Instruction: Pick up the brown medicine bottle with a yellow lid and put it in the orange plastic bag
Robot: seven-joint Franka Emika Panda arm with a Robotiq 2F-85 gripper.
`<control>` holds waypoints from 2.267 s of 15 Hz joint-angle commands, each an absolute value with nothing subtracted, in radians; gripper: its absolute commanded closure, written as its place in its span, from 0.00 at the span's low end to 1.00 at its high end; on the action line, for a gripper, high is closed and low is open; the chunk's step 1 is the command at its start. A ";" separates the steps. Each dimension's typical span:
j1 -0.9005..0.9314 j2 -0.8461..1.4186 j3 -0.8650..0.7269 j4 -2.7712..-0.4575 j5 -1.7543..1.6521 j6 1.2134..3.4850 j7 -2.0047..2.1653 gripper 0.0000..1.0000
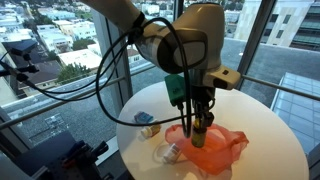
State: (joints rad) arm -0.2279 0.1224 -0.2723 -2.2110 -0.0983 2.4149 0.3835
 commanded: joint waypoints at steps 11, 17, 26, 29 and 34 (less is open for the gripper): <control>-0.271 0.293 -0.255 -2.101 0.083 2.503 0.223 0.80; -0.287 0.315 -0.256 -2.113 0.162 2.500 0.162 0.80; -0.259 0.278 -0.272 -2.136 0.101 2.450 0.192 0.16; -0.227 0.216 -0.272 -2.164 0.048 2.436 0.206 0.00; -0.165 0.060 -0.240 -2.222 -0.039 2.358 0.213 0.00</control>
State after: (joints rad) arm -0.1917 0.1814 -0.2583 -2.1598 0.0128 2.4118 0.1953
